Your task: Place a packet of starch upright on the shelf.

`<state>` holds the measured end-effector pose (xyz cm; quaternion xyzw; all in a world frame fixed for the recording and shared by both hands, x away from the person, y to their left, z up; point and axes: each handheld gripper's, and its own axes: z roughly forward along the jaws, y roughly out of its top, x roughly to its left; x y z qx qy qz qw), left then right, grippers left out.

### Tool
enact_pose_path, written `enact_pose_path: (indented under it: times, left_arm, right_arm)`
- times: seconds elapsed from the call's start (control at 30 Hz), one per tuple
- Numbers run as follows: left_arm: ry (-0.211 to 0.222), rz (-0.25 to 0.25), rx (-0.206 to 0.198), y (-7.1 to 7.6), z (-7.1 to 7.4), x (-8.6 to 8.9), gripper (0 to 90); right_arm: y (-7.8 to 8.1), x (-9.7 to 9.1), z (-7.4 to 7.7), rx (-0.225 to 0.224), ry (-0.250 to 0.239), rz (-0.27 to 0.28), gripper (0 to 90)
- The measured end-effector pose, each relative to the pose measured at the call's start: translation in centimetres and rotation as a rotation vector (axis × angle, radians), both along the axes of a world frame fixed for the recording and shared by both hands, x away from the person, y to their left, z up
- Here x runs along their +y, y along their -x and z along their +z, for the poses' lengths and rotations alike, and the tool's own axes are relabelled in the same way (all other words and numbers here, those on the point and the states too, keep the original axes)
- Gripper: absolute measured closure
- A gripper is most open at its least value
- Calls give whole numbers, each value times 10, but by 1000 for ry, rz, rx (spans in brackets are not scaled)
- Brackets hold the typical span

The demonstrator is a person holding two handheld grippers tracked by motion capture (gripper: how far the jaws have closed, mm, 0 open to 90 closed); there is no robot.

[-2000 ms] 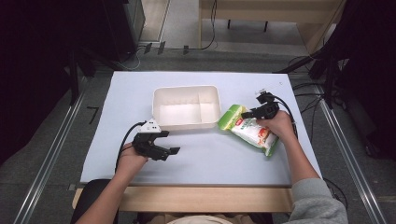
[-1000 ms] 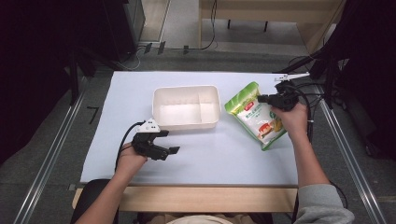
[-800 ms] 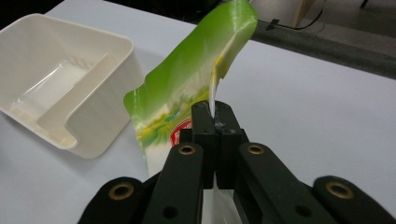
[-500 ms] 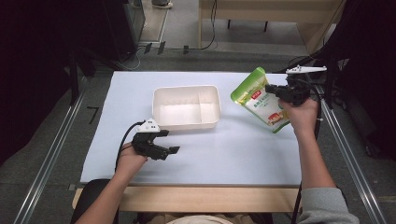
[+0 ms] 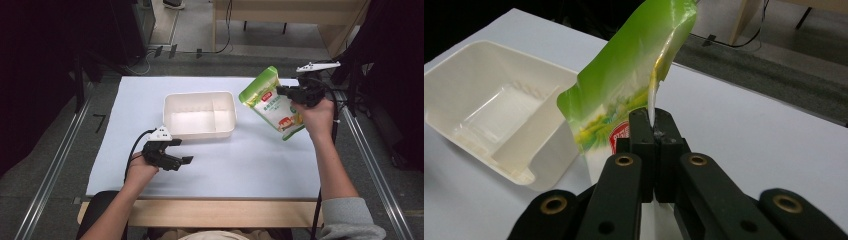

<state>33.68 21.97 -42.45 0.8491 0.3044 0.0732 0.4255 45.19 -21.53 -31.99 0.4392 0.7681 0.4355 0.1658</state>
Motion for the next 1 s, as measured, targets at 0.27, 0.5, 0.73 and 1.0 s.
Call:
enact_pose_path:
  times: [0.27,0.5,0.73,1.0]
  left_arm:
    - [3,-7,6,-1,0,-2,197]
    - [5,-7,6,-2,0,-2,196]
    - [6,-9,5,-3,0,-2,196]
    - [15,-9,7,-3,0,-2,197]
  right_arm:
    - [-5,14,19,-2,12,19,900]
    - [-9,29,34,-1,23,40,900]
    - [-17,45,56,-11,26,52,900]
    - [-23,71,79,-37,35,78,900]
